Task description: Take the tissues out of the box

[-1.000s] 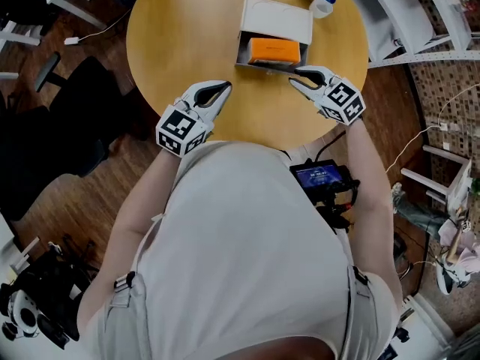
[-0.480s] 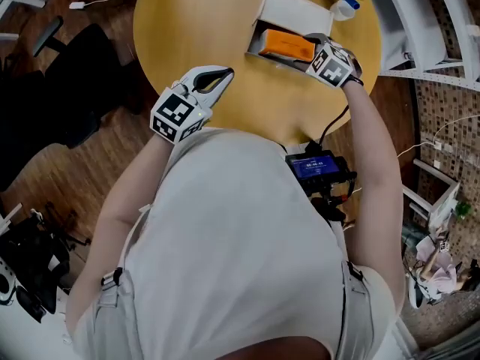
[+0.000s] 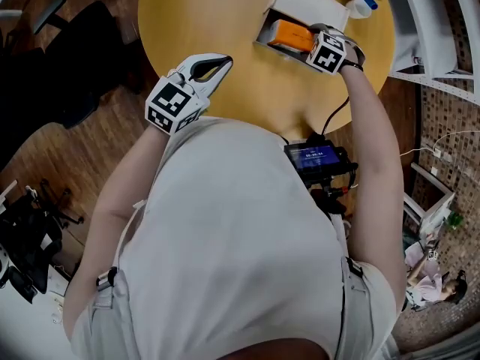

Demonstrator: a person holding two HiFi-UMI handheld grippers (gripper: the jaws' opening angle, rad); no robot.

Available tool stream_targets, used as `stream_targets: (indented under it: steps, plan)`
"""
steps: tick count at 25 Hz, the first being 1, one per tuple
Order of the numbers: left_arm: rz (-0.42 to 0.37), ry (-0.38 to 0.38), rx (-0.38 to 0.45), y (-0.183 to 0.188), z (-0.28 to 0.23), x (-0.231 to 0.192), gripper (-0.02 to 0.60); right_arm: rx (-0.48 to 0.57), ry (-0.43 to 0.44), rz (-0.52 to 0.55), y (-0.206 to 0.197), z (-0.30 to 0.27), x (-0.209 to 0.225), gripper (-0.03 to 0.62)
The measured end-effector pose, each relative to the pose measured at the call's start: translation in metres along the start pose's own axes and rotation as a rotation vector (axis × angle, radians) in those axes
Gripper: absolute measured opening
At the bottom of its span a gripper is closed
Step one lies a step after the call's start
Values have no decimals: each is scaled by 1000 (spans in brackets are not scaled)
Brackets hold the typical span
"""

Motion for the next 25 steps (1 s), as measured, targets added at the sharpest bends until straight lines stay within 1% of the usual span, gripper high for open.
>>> stream_targets:
  steps: [3, 5, 7, 10, 14, 17, 19, 21, 25]
  plan:
    - [2, 0, -1, 0, -2, -3, 0, 6, 6, 10, 1, 3, -1, 320]
    - [-2, -4, -2, 2, -4, -4, 0, 3, -1, 40, 1, 7, -3, 313]
    - [-9, -11, 1, 5, -2, 2, 0, 8, -29, 64, 3, 20, -8, 310]
    - [-29, -30, 5, 9, 2, 10, 0, 53, -100, 35, 8, 48, -10, 308]
    - [-51, -54, 19, 17, 10, 23, 0, 136, -205, -51, 9, 95, -15, 310]
    - [-68, -80, 24, 26, 13, 26, 0, 137, -274, -126, -12, 124, -17, 310]
    - [-74, -92, 15, 28, 10, 25, 0, 119, -289, -183, -34, 128, -17, 310]
    - [-77, -108, 5, 26, 4, 28, 0, 91, -294, -258, -63, 125, -21, 310]
    - [-84, -136, -8, 23, -10, 34, 0, 43, -308, -472, -126, 111, -36, 310]
Point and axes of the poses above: the fingertips, and each gripper's own axes: z backward along the fingers, x to its right, y out of its top, the point moved 3 cm from there along z, backward along the fingers
